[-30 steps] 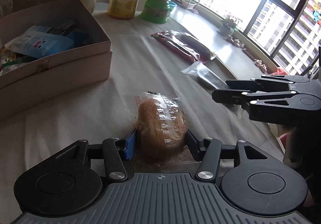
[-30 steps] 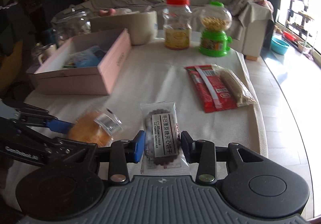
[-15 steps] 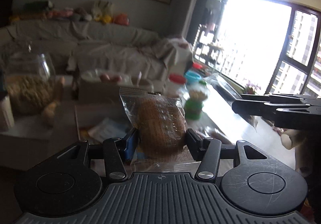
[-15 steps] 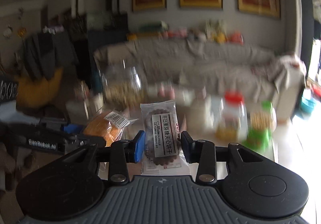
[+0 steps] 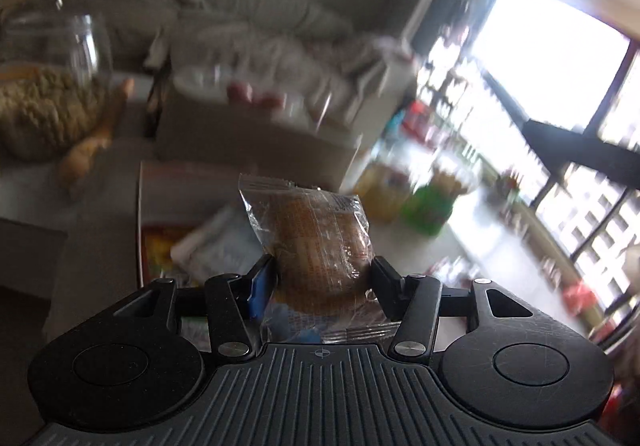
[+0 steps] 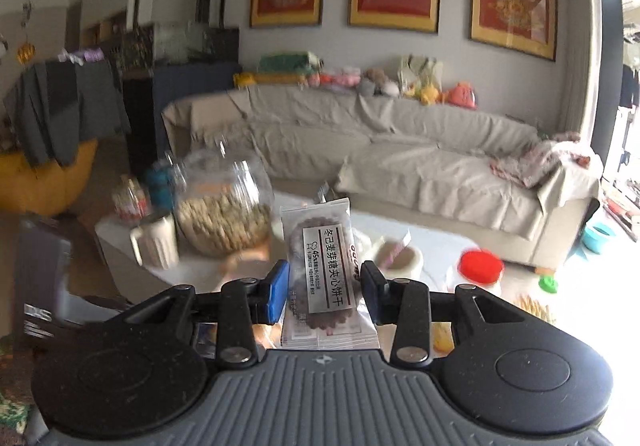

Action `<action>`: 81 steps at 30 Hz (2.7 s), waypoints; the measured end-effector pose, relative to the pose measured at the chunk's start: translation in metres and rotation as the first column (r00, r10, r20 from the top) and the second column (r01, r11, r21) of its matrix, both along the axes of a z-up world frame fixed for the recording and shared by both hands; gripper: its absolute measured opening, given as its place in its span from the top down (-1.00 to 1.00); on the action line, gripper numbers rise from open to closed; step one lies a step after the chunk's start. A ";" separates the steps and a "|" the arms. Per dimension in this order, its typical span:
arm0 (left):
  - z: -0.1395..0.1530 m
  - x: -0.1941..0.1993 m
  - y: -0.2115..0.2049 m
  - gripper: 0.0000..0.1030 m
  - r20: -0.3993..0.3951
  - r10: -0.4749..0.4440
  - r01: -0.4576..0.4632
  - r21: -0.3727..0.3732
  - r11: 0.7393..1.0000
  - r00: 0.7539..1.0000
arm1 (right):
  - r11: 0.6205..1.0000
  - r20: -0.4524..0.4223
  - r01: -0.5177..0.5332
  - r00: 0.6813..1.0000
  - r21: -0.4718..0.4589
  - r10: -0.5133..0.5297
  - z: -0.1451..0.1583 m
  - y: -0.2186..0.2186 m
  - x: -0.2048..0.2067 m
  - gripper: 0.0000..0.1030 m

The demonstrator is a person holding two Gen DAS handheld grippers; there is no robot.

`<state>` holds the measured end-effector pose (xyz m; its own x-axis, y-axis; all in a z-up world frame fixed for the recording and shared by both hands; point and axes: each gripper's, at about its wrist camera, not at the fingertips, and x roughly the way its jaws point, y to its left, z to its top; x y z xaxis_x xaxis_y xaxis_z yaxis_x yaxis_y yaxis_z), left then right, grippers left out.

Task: Organize snacks
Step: 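Drop the wrapped bun into the pink box while the right gripper drops the dark packet in, then grasp the long red packet with the right gripper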

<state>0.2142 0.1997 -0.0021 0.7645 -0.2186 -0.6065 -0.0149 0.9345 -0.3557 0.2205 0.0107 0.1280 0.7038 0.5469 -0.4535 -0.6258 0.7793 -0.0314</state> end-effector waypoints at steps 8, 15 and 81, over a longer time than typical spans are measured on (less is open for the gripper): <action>-0.022 -0.002 0.008 -0.10 0.036 0.107 -0.112 0.195 0.974 0.994 | 0.999 -0.184 0.040 0.982 -0.014 -0.042 -0.048 -0.003 0.045 0.25; 0.008 -0.029 0.024 -0.10 0.132 0.146 -0.154 0.052 0.987 0.980 | 0.998 -0.355 -0.014 0.934 0.055 0.032 -0.090 0.032 0.079 0.21; -0.060 -0.037 -0.129 -0.10 -0.140 -0.255 0.254 -0.023 0.967 0.957 | 0.988 -0.389 0.155 0.908 -0.025 -0.152 -0.183 -0.145 0.022 -0.11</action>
